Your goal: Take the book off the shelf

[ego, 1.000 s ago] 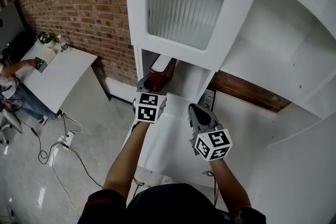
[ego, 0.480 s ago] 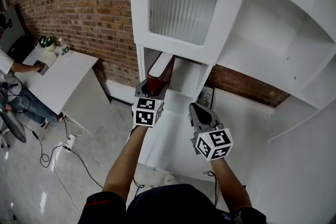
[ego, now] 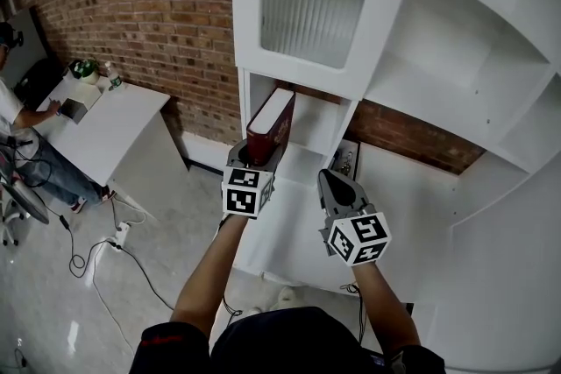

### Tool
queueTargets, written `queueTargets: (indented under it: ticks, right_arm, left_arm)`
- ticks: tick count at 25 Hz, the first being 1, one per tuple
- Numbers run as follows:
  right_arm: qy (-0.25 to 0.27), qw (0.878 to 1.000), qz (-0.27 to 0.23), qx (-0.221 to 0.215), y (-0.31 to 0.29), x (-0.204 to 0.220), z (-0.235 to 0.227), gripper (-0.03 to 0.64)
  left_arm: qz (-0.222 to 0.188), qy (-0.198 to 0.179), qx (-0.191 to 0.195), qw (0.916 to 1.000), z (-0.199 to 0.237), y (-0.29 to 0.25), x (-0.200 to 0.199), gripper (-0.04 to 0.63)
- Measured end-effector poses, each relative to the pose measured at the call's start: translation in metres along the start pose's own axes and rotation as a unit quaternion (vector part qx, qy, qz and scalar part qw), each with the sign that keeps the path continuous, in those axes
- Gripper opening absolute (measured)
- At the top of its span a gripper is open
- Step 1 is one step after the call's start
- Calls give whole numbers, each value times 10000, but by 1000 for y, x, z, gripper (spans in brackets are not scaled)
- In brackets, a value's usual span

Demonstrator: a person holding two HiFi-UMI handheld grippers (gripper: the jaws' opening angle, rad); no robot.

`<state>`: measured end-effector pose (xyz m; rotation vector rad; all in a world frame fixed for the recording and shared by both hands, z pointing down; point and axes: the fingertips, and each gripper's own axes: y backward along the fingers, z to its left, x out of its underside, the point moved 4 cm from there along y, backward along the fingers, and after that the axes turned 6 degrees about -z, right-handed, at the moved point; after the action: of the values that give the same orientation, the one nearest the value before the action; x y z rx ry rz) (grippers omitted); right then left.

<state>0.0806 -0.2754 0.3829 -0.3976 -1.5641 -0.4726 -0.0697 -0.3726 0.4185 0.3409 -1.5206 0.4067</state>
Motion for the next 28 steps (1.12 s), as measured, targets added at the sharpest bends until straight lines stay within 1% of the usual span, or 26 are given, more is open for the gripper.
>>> queueTargets:
  ticks: [7, 22, 28]
  right_arm:
    - [40, 10000, -51, 47, 14, -2, 16, 17]
    - [56, 9996, -165, 205, 40, -14, 55, 17]
    - [12, 9993, -238, 282, 52, -17, 75, 17]
  left_arm:
    - [11, -16, 20, 10000, -4, 28, 7, 233]
    - [-189, 61, 95, 9998, -14, 98, -11, 233]
    - [-275, -22, 165, 9995, -20, 125, -19, 233]
